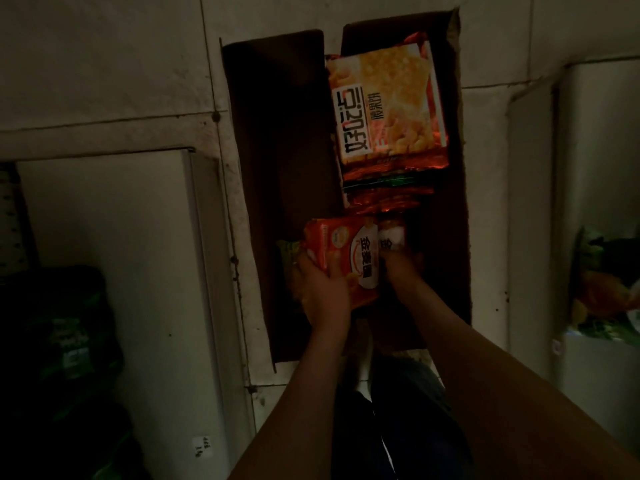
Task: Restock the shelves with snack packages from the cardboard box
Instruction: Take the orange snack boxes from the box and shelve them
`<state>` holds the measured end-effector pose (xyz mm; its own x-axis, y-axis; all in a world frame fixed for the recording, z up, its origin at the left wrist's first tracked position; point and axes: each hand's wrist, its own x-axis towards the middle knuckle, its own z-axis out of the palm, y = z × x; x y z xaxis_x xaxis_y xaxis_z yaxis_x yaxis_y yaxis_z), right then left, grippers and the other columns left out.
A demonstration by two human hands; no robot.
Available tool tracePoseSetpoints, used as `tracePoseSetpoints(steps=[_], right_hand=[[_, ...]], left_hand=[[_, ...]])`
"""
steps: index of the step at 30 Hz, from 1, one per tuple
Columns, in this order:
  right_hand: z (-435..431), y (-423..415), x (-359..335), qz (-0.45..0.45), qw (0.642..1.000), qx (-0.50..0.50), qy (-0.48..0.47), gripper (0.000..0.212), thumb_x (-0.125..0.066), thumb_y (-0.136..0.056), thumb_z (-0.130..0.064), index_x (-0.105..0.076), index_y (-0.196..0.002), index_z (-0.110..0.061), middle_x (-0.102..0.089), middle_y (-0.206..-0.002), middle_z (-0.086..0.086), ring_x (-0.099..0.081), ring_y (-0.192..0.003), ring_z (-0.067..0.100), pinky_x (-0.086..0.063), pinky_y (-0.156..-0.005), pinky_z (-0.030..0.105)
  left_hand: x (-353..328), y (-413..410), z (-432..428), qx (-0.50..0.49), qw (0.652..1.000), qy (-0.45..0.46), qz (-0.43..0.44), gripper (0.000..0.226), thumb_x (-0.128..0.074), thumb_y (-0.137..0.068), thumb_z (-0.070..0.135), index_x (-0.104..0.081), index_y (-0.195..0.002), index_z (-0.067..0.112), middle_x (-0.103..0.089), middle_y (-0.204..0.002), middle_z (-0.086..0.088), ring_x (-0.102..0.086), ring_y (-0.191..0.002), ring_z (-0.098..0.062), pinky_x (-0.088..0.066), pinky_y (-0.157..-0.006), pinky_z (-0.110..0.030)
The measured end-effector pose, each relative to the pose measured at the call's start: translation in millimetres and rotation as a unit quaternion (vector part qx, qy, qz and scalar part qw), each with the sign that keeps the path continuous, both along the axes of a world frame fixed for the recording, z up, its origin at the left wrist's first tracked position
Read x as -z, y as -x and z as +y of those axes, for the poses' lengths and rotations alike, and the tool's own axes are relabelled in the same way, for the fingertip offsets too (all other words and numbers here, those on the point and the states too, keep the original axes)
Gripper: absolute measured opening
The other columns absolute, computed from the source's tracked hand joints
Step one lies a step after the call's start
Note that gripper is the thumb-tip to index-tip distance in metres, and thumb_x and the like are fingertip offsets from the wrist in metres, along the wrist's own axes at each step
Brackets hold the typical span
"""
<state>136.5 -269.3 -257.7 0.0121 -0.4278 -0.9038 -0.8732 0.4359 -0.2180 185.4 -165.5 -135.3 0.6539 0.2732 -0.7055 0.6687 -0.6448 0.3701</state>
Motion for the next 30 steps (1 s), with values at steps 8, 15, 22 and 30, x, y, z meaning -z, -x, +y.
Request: tracePoseSetpoints(steps=[8, 15, 22, 30], right_hand=[[8, -19, -89, -0.107, 0.992, -0.008, -0.064, 0.055, -0.050, -0.090, -0.047, -0.041, -0.139, -0.024, -0.048, -0.139, 0.007, -0.051, -0.120, 0.027, -0.044, -0.101, 0.047], [-4, -36, -265, -0.207, 0.971, -0.001, -0.117, 0.019, -0.060, -0.089, -0.033, -0.062, -0.107, -0.025, -0.069, -0.106, 0.003, -0.068, -0.092, 0.018, -0.057, -0.079, 0.034], [-35, -59, -459, -0.291, 0.950, -0.021, -0.108, 0.040, -0.068, -0.083, -0.025, -0.057, -0.121, -0.024, -0.067, -0.116, 0.005, -0.065, -0.104, 0.026, -0.051, -0.093, 0.048], [-37, -7, -695, -0.509, 0.834, 0.203, -0.070, 0.037, -0.052, -0.088, -0.012, -0.053, -0.124, -0.003, -0.070, -0.108, 0.014, -0.069, -0.092, 0.024, -0.057, -0.067, 0.032]], left_hand=[[-54, -3, -9, 0.043, 0.998, -0.040, -0.003, 0.064, -0.050, -0.092, 0.045, -0.032, -0.142, 0.010, -0.039, -0.139, -0.016, -0.037, -0.129, -0.031, -0.035, -0.103, -0.043], [-182, -30, -12, -0.019, 0.999, 0.027, -0.038, 0.055, -0.045, -0.093, 0.049, -0.044, -0.134, 0.012, -0.052, -0.126, -0.012, -0.051, -0.115, -0.028, -0.045, -0.095, -0.045], [-352, -74, -15, -0.131, 0.960, 0.239, -0.066, 0.029, -0.045, -0.093, 0.050, -0.059, -0.110, 0.029, -0.069, -0.107, -0.002, -0.067, -0.096, -0.022, -0.054, -0.087, -0.045], [-557, -38, -49, -0.208, 0.888, 0.408, -0.041, 0.042, -0.045, -0.095, 0.046, -0.059, -0.119, 0.014, -0.070, -0.106, -0.005, -0.068, -0.097, -0.024, -0.055, -0.085, -0.044]])
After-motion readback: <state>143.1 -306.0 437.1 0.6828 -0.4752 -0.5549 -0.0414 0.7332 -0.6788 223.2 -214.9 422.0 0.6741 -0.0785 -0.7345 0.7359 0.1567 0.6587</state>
